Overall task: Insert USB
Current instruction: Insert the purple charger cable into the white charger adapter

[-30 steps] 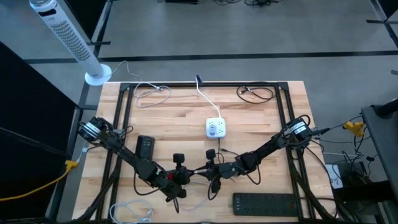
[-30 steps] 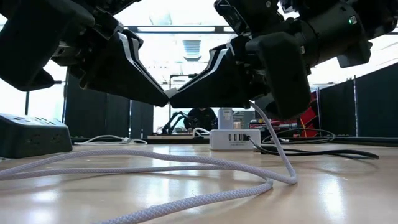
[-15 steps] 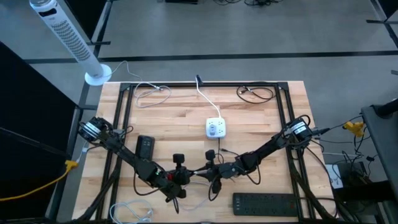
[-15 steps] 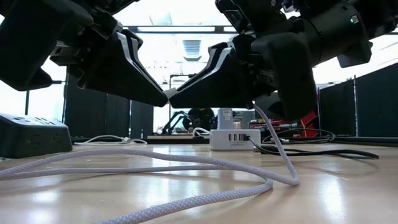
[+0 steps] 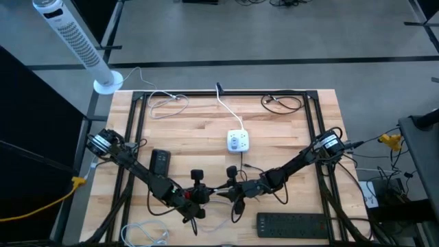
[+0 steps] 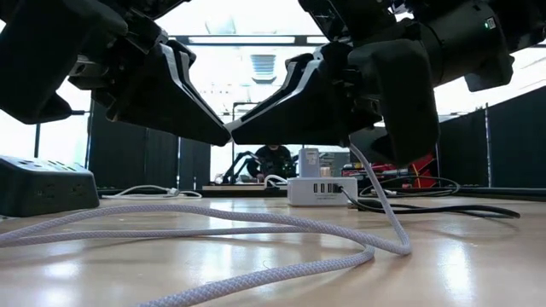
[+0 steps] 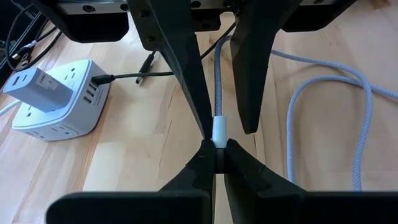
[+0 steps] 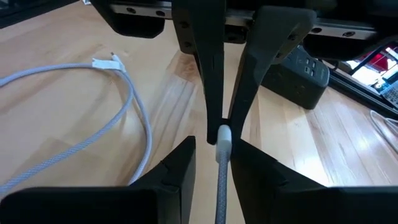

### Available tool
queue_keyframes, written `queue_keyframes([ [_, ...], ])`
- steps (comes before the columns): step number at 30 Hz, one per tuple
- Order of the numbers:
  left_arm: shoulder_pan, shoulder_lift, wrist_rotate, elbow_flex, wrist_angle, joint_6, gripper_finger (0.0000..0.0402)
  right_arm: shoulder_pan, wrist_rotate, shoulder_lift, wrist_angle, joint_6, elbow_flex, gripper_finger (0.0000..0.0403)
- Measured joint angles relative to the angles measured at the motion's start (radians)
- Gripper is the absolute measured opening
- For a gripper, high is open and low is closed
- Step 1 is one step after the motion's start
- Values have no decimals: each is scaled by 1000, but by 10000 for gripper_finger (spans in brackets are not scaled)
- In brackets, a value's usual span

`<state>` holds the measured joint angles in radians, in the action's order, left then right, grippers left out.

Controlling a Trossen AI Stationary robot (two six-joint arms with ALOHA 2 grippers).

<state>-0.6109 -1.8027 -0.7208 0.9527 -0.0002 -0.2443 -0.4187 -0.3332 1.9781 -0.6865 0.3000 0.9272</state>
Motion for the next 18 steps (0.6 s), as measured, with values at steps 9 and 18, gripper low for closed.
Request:
queue_keyframes([
  [9,0,0,-4,0,0,0,7,0,-36,0,-4,-41,0,31],
  [18,2,0,-11,0,1,-30,20,0,-89,-18,45,-31,1,12],
])
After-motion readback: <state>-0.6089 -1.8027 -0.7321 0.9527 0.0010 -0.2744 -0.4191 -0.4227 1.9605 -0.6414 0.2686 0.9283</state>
